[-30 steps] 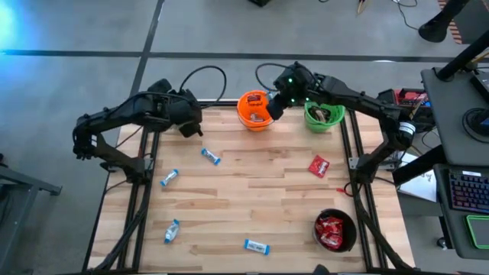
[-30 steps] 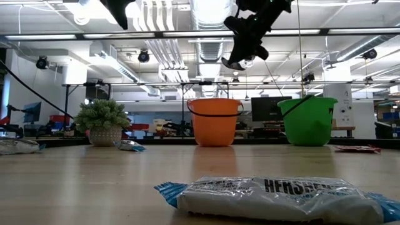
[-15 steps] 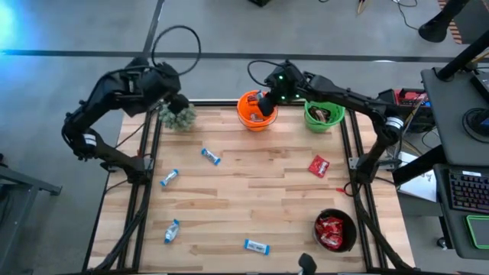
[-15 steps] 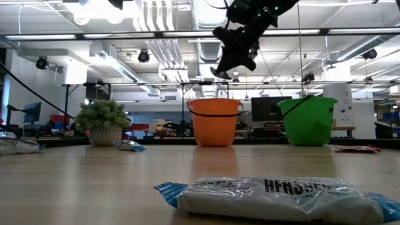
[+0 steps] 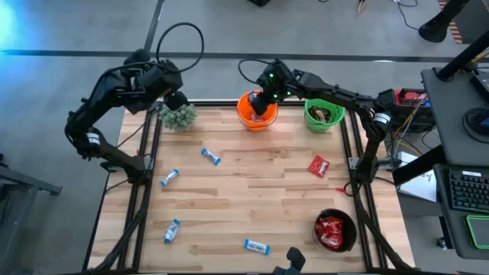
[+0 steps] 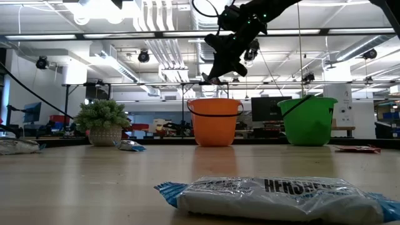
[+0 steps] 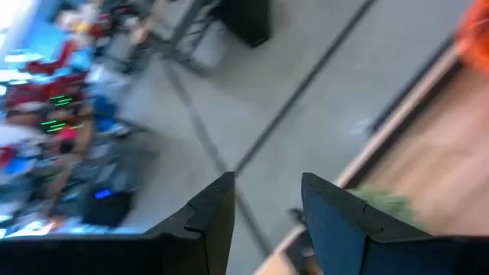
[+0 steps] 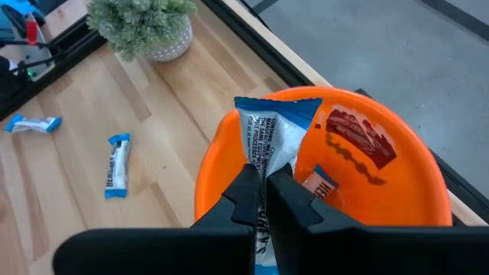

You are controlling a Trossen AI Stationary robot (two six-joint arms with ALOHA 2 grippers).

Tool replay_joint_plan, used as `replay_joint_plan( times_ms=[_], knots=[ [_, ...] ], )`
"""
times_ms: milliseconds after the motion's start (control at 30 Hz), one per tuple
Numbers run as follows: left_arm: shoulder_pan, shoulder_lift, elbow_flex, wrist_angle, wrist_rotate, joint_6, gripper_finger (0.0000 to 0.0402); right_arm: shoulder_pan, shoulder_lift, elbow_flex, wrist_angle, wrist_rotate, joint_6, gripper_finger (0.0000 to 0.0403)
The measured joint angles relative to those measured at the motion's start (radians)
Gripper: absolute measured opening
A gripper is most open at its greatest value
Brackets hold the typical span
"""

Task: Organize candy in baskets
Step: Put the white chocolate into the orange bucket

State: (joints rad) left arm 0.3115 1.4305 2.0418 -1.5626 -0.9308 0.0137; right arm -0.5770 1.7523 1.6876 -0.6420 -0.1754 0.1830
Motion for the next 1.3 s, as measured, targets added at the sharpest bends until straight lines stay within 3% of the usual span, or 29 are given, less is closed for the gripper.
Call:
replay_joint_plan(
  times_ms=[100,333,633,1000,1300],
  knots=[
    [0.001,0.014,0.000,-0.006,-0.079,-0.012,0.0134,0.000,0.022,0.021,0.001,-0.001,0.003,0.0009],
    [0.004,0.023,0.029,0.016,-0.077,-0.037,0.0134,0.000,0.065,0.045,-0.015,-0.008,0.001,0.0010],
    [0.004,0.019,0.130,0.014,0.030,-0.049,0.0138,0.000,0.061,0.060,-0.069,-0.012,-0.069,0.0052],
    [0.004,0.020,0.189,0.003,0.037,0.002,0.0185,0.000,0.058,0.060,-0.080,-0.008,-0.089,0.0145],
    [0.004,0.023,0.188,-0.001,0.176,0.001,0.0191,0.064,0.058,0.060,-0.078,-0.008,-0.067,0.0155]
  ],
)
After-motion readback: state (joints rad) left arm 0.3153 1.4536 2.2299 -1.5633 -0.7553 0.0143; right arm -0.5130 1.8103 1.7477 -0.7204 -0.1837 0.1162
